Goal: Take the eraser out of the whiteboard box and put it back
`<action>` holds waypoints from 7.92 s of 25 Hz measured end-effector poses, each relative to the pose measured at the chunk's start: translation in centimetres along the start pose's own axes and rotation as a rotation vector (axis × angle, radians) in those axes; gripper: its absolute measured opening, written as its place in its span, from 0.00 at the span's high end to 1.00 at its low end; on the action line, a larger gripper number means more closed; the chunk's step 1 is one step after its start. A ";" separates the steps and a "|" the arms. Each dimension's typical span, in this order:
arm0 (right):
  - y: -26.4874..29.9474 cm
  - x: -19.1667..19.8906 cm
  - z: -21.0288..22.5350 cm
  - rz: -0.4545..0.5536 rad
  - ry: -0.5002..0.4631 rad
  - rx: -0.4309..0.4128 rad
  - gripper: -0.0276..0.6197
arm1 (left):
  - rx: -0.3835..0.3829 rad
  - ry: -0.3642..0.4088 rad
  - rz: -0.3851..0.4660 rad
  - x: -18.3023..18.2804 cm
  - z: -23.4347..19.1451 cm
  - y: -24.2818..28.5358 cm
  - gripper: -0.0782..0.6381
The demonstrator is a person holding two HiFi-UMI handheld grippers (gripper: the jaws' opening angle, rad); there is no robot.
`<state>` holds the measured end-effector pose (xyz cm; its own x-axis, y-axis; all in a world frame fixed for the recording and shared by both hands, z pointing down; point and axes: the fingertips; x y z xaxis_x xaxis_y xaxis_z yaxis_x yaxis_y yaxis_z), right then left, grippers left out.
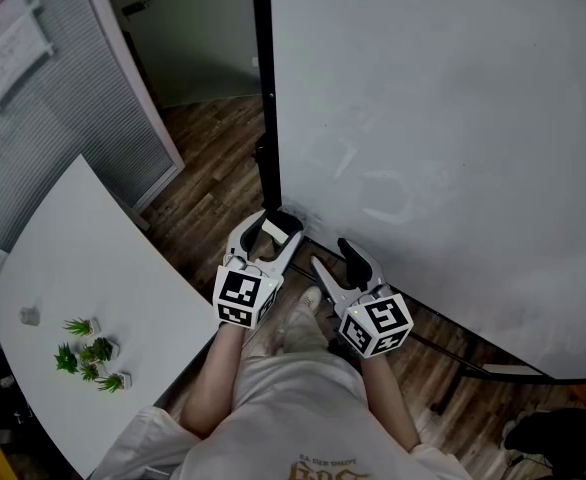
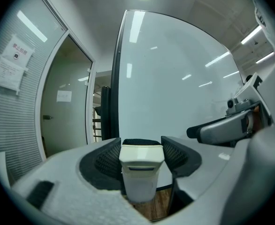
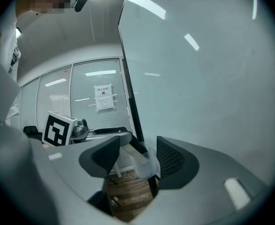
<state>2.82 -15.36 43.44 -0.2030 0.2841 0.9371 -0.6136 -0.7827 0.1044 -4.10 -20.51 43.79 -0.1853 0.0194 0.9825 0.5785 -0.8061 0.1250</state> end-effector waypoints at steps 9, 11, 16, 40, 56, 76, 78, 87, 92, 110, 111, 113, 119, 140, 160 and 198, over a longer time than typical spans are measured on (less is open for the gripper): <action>-0.3 0.0 -0.6 0.003 -0.006 -0.001 0.58 | -0.017 -0.011 0.033 -1.1 -0.3 -1.3 0.52; -0.4 0.0 -0.7 0.005 -0.010 -0.002 0.58 | -0.019 -0.010 0.037 -1.3 -0.3 -1.5 0.52; -0.5 -0.2 -0.9 0.007 -0.015 -0.002 0.58 | -0.031 0.007 0.056 -2.0 -0.2 -2.0 0.52; -1.6 -0.5 -2.3 0.030 -0.008 -0.007 0.58 | -0.087 0.035 0.134 -5.6 -0.7 -6.3 0.52; -2.6 0.2 -2.9 0.036 0.027 -0.001 0.59 | -0.090 0.023 0.136 -5.4 -0.2 -8.0 0.52; -3.5 0.2 -2.0 0.043 0.032 0.022 0.59 | -0.051 0.030 0.140 -5.8 1.1 -6.1 0.52; -3.4 0.2 -1.7 0.042 0.034 0.022 0.59 | -0.052 0.033 0.135 -5.6 1.1 -5.8 0.52; -2.6 0.2 -1.2 0.026 0.036 0.016 0.59 | -0.051 0.027 0.122 -5.2 0.8 -4.7 0.52; -2.3 0.3 -0.6 0.021 0.039 0.021 0.59 | -0.043 0.024 0.116 -4.8 0.7 -4.0 0.52; -0.9 0.6 0.3 0.000 0.045 0.028 0.59 | -0.024 0.018 0.097 -3.8 -0.1 -2.5 0.52; -0.8 0.6 0.3 0.000 0.046 0.028 0.59 | -0.025 0.016 0.095 -3.8 -0.2 -2.5 0.52; -0.8 0.6 0.3 -0.002 0.045 0.028 0.59 | -0.027 0.012 0.089 -3.6 -0.3 -2.4 0.52; -0.4 0.6 0.5 -0.007 0.045 0.027 0.59 | -0.025 0.001 0.083 -3.1 -0.6 -2.0 0.52; 0.7 1.3 1.3 -0.035 0.058 0.017 0.59 | 0.007 -0.024 0.036 -1.1 -0.5 -0.6 0.52; 1.7 2.2 2.1 -0.069 0.070 0.004 0.59 | 0.023 -0.037 -0.019 1.2 -0.4 1.3 0.52; 2.7 2.7 2.2 -0.100 0.072 -0.003 0.59 | 0.058 -0.137 -0.048 3.8 -0.3 3.0 0.51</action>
<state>2.34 -17.91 46.96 -0.1951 0.3997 0.8957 -0.6358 -0.7469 0.1948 -3.31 -22.99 47.83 -0.1064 0.1409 0.9843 0.6169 -0.7670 0.1765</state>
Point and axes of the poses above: the fingertips, and each gripper's own axes: y forward along the fingers, z to its right, x out of its underside, and after that the axes turned 6 degrees about y, right-handed
